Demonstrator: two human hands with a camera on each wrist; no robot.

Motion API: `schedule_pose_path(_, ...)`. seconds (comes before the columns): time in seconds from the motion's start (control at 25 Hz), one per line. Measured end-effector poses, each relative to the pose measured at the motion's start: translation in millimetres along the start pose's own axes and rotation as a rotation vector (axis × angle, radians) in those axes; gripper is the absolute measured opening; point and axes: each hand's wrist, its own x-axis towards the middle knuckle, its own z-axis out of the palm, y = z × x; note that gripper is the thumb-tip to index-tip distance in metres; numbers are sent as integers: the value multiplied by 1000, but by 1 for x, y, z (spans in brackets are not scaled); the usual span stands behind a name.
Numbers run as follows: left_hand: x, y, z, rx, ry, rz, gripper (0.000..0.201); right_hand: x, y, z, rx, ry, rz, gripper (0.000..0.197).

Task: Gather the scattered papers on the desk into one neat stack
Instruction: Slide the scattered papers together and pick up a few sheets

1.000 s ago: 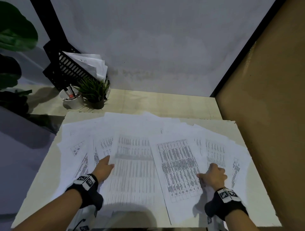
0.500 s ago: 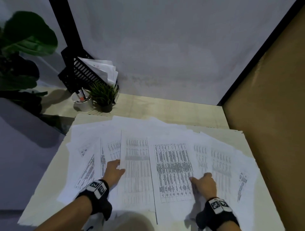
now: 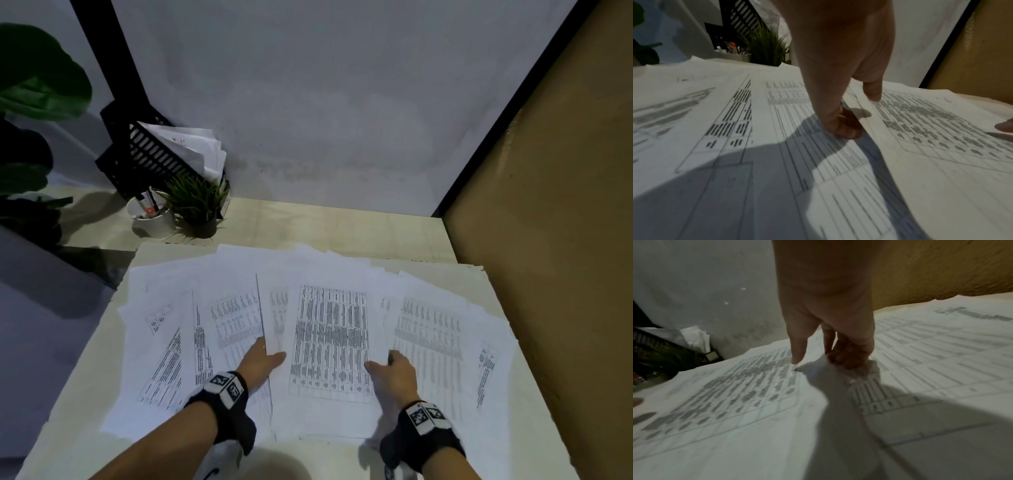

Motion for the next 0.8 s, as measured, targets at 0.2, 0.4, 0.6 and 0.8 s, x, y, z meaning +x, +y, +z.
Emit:
schedule_pose_path(0.2, 17, 3, -8, 242, 108, 73, 49, 1, -15, 1, 45, 66, 43, 66)
schedule_pose_path(0.4, 10, 5, -13, 393, 65, 73, 47, -9, -35, 32, 176, -54, 69, 60)
schedule_pose_path(0.6, -1, 12, -10, 518, 74, 35, 65, -19, -51, 41, 309, -114, 34, 70)
schedule_pose_path(0.8, -12, 17, -15, 275, 14, 38, 65, -36, -67, 44, 412, -439, -110, 45)
